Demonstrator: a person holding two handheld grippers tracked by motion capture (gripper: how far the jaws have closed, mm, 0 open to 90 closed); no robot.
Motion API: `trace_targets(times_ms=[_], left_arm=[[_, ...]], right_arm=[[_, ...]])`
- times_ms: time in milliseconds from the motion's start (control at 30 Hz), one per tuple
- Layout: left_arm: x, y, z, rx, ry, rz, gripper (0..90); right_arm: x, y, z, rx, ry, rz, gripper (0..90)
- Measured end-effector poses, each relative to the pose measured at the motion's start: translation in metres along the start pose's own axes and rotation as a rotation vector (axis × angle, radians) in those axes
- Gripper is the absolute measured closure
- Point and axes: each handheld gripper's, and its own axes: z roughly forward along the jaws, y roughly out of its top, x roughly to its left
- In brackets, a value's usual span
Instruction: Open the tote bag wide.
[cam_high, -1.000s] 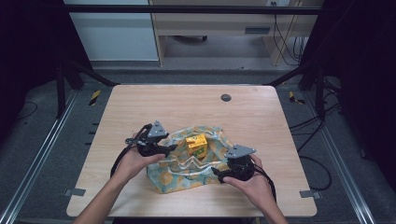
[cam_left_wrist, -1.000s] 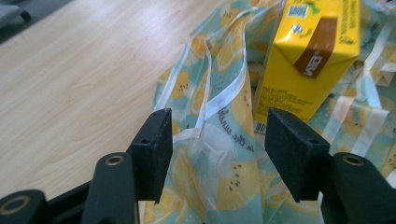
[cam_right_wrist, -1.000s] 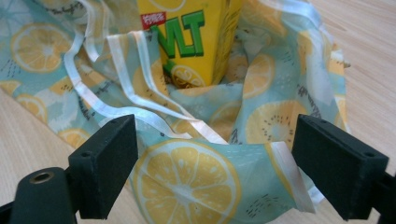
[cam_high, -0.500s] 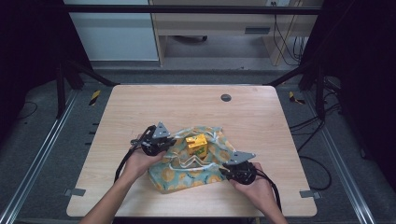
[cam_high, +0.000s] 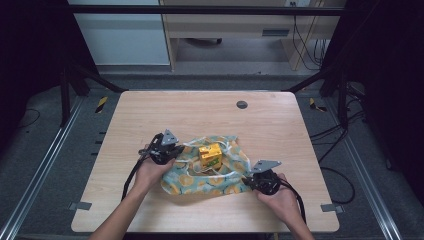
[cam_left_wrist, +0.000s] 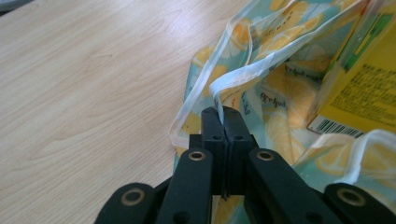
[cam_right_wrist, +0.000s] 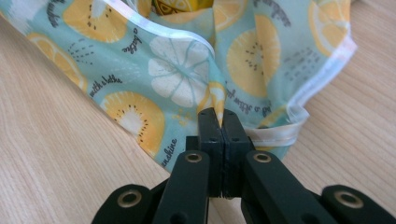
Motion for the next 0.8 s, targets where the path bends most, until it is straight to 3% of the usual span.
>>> trace_targets(times_ms=[200,800], left_arm=[[0.002,-0.007,0.004,0.018,-0.015,-0.013,89.7],[0.001,-0.017,0.007,0.042,-0.022,0.006,89.6]], right_arm=[[-0.003,-0.005,0.000,0.013,0.008,0.004,89.9],[-0.003,-0.007,-0.001,0.030,0.016,-0.009,90.0]])
